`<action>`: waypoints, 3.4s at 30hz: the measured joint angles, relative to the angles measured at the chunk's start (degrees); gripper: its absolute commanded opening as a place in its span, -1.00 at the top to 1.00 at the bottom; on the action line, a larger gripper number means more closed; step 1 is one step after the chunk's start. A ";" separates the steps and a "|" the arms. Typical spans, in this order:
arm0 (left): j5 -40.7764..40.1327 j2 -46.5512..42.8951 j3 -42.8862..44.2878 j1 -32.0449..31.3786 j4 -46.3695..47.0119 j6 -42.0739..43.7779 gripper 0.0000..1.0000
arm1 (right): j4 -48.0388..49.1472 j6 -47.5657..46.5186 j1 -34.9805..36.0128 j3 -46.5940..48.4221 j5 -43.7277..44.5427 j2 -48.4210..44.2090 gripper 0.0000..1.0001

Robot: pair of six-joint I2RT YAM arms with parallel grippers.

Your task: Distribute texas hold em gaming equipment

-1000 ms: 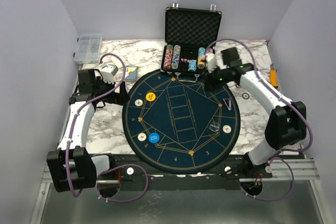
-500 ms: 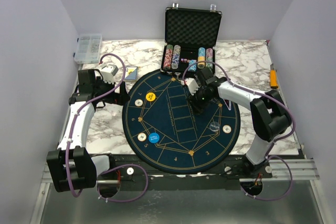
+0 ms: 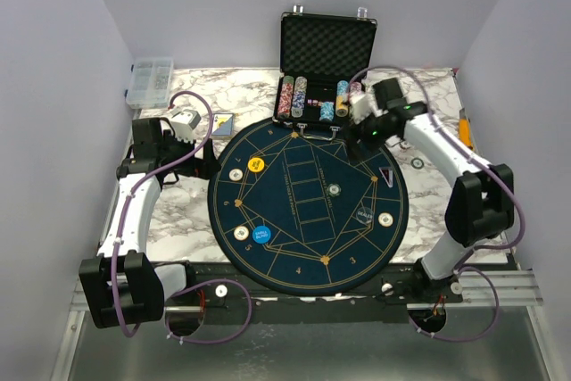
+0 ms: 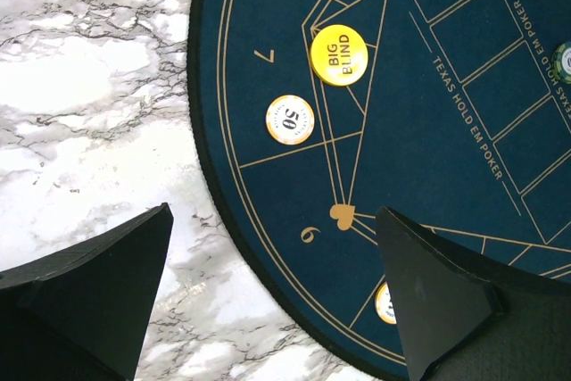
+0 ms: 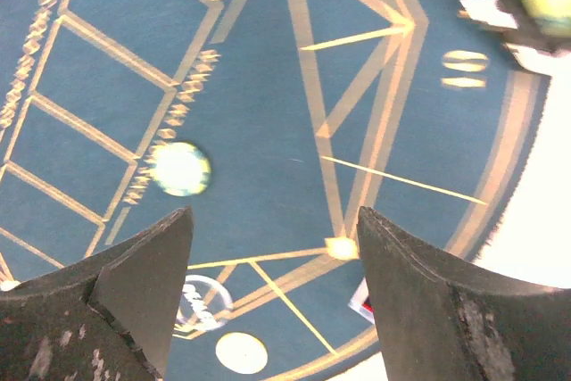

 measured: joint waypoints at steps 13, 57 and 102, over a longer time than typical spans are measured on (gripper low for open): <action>0.00 -0.28 0.00 0.00 -0.02 0.02 -0.97 | -13.00 -9.66 -25.73 11.32 8.33 8.48 -0.27; 0.02 -0.96 0.09 0.00 -0.44 0.15 -0.97 | -9.73 -11.87 -28.61 12.70 14.43 22.67 0.31; 0.00 -0.68 0.20 0.00 -0.83 0.15 -0.97 | -21.31 -9.92 1.01 -15.69 6.69 -9.18 0.36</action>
